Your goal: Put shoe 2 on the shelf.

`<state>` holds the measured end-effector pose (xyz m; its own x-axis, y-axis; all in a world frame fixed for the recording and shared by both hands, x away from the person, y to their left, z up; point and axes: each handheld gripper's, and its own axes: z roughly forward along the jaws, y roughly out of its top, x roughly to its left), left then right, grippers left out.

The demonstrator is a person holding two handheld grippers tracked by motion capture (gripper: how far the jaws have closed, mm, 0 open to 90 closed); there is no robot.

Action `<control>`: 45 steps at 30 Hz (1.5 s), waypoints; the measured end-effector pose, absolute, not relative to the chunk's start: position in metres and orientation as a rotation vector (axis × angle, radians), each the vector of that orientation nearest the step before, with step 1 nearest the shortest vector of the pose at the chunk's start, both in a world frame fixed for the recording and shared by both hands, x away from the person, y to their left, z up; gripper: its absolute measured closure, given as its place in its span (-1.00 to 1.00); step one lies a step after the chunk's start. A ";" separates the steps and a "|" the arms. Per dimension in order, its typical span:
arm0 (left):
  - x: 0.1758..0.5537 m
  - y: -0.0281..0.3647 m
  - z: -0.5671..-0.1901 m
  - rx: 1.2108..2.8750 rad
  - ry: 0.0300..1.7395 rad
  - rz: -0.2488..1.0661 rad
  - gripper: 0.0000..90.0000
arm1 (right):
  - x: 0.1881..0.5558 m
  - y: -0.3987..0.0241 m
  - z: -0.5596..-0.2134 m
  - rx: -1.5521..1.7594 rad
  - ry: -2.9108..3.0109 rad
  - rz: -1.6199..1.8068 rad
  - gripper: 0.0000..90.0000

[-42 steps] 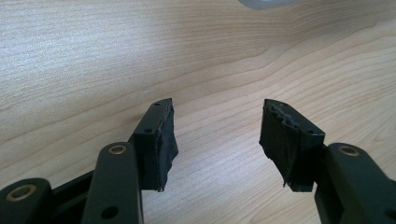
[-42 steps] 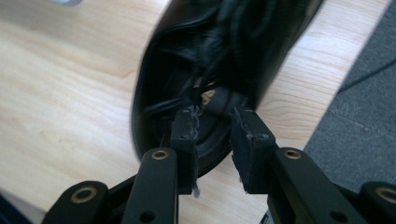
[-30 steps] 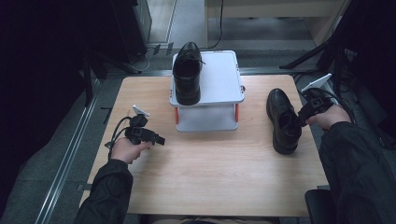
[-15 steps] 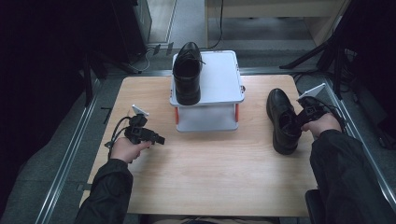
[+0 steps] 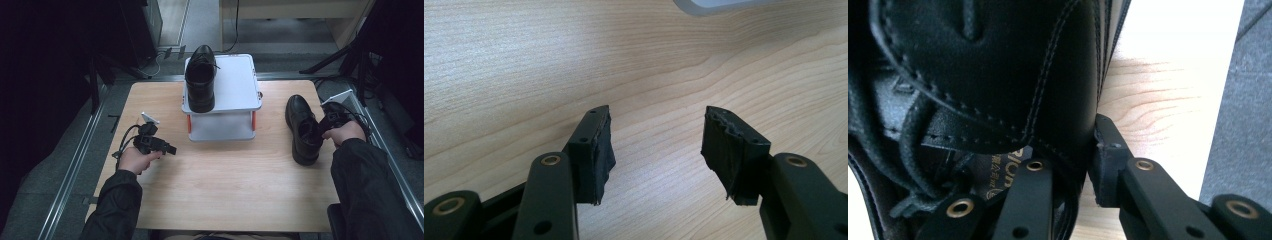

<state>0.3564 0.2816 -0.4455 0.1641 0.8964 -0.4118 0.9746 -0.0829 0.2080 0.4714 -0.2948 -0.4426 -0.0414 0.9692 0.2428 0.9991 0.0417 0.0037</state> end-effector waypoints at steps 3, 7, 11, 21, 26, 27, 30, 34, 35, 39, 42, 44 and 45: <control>0.356 0.281 -0.446 2.027 1.775 -0.248 0.00 | 0.472 -0.297 -0.441 -2.081 -2.118 -0.248 0.86; 0.355 0.283 -0.446 2.031 1.775 -0.245 0.00 | 0.475 -0.299 -0.438 -2.099 -2.075 -0.246 0.87; 0.354 0.284 -0.446 2.025 1.782 -0.239 0.00 | 0.479 -0.296 -0.431 -2.108 -2.100 -0.219 0.89; 0.355 0.281 -0.447 2.025 1.787 -0.240 0.00 | 0.487 -0.292 -0.402 -2.118 -2.078 -0.260 0.89; 0.355 0.280 -0.448 2.038 1.780 -0.241 0.00 | 0.493 -0.288 -0.381 -2.118 -2.077 -0.301 0.89; 0.355 0.280 -0.448 2.038 1.780 -0.241 0.00 | 0.494 -0.287 -0.375 -2.116 -2.088 -0.301 0.89; 0.356 0.279 -0.448 2.048 1.774 -0.250 0.00 | 0.498 -0.282 -0.356 -2.117 -2.108 -0.319 0.89; 0.355 0.278 -0.449 2.051 1.780 -0.248 0.00 | 0.505 -0.275 -0.324 -2.105 -2.122 -0.368 0.89; 0.355 0.277 -0.450 2.051 1.782 -0.246 0.00 | 0.507 -0.270 -0.314 -2.102 -2.124 -0.373 0.89; 0.356 0.276 -0.449 2.051 1.774 -0.251 0.00 | 0.515 -0.252 -0.281 -2.102 -2.178 -0.389 0.89; 0.356 0.275 -0.449 2.055 1.769 -0.250 0.00 | 0.524 -0.236 -0.260 -2.105 -2.183 -0.432 0.89; 0.356 0.276 -0.449 2.065 1.766 -0.256 0.00 | 0.529 -0.225 -0.251 -2.096 -2.184 -0.447 0.89; 0.357 0.278 -0.449 2.065 1.761 -0.252 0.00 | 0.531 -0.219 -0.248 -2.097 -2.188 -0.452 0.89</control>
